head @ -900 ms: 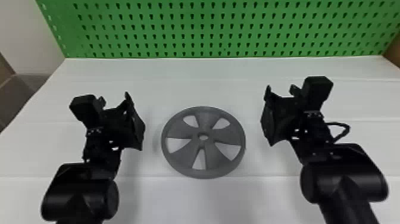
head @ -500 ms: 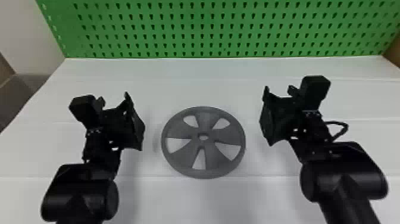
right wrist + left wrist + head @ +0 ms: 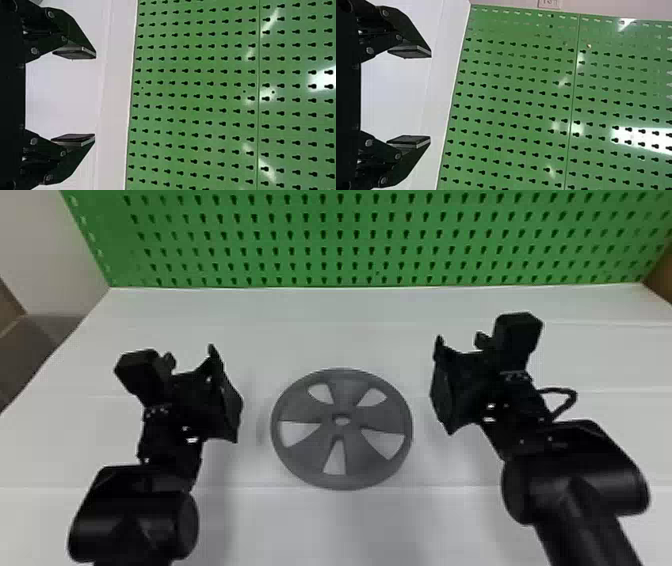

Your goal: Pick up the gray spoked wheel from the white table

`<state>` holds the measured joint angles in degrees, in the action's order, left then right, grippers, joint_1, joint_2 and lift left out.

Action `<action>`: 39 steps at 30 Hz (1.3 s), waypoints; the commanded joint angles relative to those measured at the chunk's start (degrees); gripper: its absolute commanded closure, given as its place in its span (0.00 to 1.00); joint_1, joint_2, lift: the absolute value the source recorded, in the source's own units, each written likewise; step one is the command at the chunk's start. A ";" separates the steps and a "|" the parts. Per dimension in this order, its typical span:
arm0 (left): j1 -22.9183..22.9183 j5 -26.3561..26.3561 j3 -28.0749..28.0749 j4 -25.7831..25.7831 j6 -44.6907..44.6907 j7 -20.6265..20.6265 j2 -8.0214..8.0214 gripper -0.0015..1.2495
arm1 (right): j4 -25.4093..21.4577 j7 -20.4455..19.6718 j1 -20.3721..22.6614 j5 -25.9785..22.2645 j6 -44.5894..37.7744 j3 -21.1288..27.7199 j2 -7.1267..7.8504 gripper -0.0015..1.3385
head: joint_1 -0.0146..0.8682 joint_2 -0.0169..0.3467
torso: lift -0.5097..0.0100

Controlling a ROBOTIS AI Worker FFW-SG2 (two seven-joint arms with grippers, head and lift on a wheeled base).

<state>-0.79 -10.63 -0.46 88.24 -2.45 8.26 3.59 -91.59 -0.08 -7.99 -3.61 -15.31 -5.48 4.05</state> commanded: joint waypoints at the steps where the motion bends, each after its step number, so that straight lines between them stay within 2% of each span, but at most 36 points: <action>1: 0.00 0.00 -0.16 0.00 -0.01 0.00 0.01 0.39 | -1.67 0.00 -0.62 1.76 -4.56 -0.14 -0.54 0.39 | 0.90 0.23 | 0.83; 5: 0.00 0.00 -0.16 0.00 -0.01 0.00 0.01 0.39 | -4.92 -1.15 -0.62 5.37 -10.89 1.26 -3.35 0.39 | 0.90 0.23 | 0.83; 7: -0.09 0.00 -0.16 0.00 -0.01 0.00 0.01 0.39 | -5.53 -3.43 -0.54 4.05 -11.33 0.56 -3.09 0.39 | 0.90 0.23 | 0.83; 9: -0.09 0.00 -0.07 0.00 -0.01 0.00 -0.07 0.39 | -5.53 -7.39 -0.27 -0.35 -10.45 -0.23 -2.65 0.39 | 0.90 0.23 | 0.83; 12: -0.18 0.09 -0.07 -0.09 -0.01 0.00 0.01 0.39 | -5.44 -9.67 0.25 -0.79 -8.16 -0.50 -2.65 0.39 | 0.90 0.23 | 0.83; 16: -0.09 0.09 -0.42 0.00 -0.10 0.00 0.01 0.39 | -5.71 -9.58 -0.45 0.00 -10.01 -0.14 -2.47 0.39 | 0.90 0.23 | 0.83; 18: -0.09 0.09 -0.33 0.00 -0.18 0.00 0.01 0.39 | -7.03 -9.67 -0.89 3.52 -11.76 -0.41 -2.38 0.38 | 0.90 0.23 | 0.83; 21: -0.09 0.09 -0.42 0.00 -0.18 0.00 0.01 0.39 | -8.61 -9.58 -2.29 6.07 -15.63 -0.41 -2.65 0.36 | 0.90 0.23 | 0.83; 22: -0.09 0.00 -0.51 0.00 -0.18 0.00 0.01 0.39 | -9.14 -9.58 -2.82 6.07 -17.65 -0.32 -2.65 0.35 | 0.90 0.23 | 0.83; 24: -0.09 0.00 -0.51 0.00 -0.18 0.00 0.01 0.39 | -9.49 -9.50 -4.49 0.09 -22.75 1.79 -2.82 0.35 | 0.90 0.23 | 0.83; 26: 0.00 -0.09 -0.69 0.00 -0.18 0.09 0.01 0.39 | -9.75 -9.50 -6.60 -1.84 -28.64 1.97 -2.38 0.35 | 0.90 0.23 | 0.83; 27: 0.00 -0.09 -0.60 0.00 -0.18 0.09 0.01 0.39 | -9.75 -9.50 -8.27 -4.13 -32.42 2.58 -1.86 0.35 | 0.90 0.23 | 0.83; 29: 0.00 -0.09 -0.51 0.00 -0.18 0.35 0.01 0.39 | -9.66 -9.50 -10.91 -5.53 -37.34 1.79 -0.36 0.35 | 0.90 0.23 | 0.83; 32: 0.00 -0.09 -0.51 0.00 -0.18 0.35 0.01 0.39 | -9.40 -9.50 -13.63 -7.73 -40.86 1.00 1.13 0.35 | 0.90 0.23 | 0.83; 33: 0.00 -0.09 -0.51 0.00 -0.18 0.35 0.01 0.39 | -9.22 -9.50 -14.60 -8.70 -42.18 1.09 1.40 0.35 | 0.90 0.23 | 0.83; 36: 0.00 -0.09 -0.33 0.00 -0.18 0.35 0.01 0.39 | -9.05 -9.50 -17.24 -9.05 -47.36 1.61 0.96 0.35 | 0.90 0.23 | 0.83; 39: 0.00 0.00 -0.33 0.00 -0.18 0.35 0.01 0.39 | -7.55 -9.58 -20.58 -11.69 -51.84 0.56 1.83 0.35 | 0.90 0.23 | 0.83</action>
<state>-0.78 -10.72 -0.88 88.24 -2.64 8.63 3.60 -100.63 -9.57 -24.32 -12.51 -60.86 -4.12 5.13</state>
